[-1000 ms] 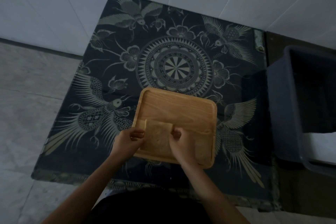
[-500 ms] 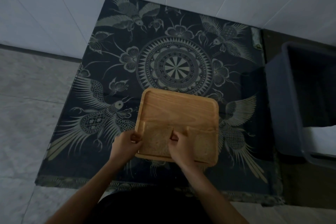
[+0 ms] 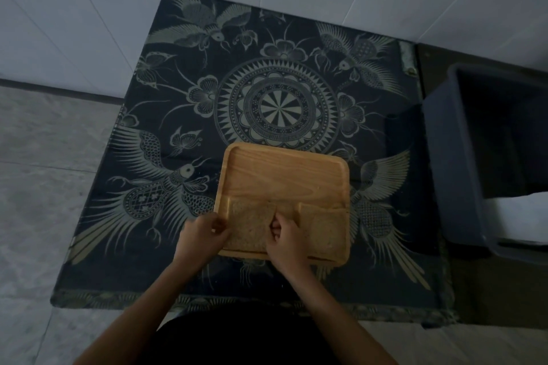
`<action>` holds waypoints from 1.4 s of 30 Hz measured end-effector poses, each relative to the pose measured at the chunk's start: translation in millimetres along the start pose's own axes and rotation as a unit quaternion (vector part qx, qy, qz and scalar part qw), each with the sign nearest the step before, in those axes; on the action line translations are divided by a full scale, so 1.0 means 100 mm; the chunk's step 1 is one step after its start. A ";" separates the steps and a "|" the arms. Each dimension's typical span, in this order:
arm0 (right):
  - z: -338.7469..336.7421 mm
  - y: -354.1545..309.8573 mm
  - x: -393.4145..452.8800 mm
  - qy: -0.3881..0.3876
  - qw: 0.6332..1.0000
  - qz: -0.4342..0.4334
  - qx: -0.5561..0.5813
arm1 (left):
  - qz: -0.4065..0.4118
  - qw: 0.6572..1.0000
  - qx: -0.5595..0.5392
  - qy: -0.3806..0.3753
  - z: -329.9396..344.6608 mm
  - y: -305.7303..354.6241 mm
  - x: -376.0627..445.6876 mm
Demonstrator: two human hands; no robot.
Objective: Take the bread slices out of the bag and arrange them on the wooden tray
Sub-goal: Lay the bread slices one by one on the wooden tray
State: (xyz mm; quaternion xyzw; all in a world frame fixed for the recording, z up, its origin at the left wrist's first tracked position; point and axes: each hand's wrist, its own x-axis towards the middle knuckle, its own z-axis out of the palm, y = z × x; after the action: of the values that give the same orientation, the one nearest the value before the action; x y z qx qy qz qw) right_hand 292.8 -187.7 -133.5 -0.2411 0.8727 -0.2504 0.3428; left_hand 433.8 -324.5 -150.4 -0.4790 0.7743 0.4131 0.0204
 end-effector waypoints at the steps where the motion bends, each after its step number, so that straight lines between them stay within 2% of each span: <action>1: -0.01 0.00 -0.03 -0.002 1.000 -0.001 0.026 | -0.002 1.000 0.008 -0.007 -0.01 0.02 0.00; 4: -0.11 0.03 -0.11 -0.027 0.994 0.008 0.108 | -0.006 0.998 0.051 -0.021 -0.03 0.11 -0.02; 7: -0.27 0.11 -0.15 -0.033 0.992 0.002 0.122 | 0.015 0.998 0.061 0.006 0.01 0.27 -0.07; 10: -0.50 0.23 -0.18 0.000 0.993 -0.005 0.118 | 0.045 0.999 0.013 -0.005 0.11 0.50 -0.09; 14: -0.84 0.48 -0.19 0.057 0.990 0.009 0.128 | 0.058 0.995 -0.035 -0.075 0.31 0.80 -0.09; 21: -1.16 0.89 -0.15 0.125 0.984 0.062 0.110 | 0.017 0.987 -0.098 -0.128 0.72 1.10 -0.08; 34: -1.16 1.11 -0.08 0.068 0.975 0.109 0.184 | -0.058 0.978 -0.178 -0.096 0.96 1.15 -0.12; 42: -1.11 1.16 -0.02 0.033 0.932 0.179 0.313 | -0.071 0.971 -0.214 -0.084 0.93 1.14 -0.14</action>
State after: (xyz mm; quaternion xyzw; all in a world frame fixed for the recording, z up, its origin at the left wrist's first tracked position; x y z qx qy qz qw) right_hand 185.6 -68.9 -131.4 0.0472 0.7898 -0.4529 0.4110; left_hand 320.8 -230.6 -134.4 -0.4899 0.6270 0.6056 0.0116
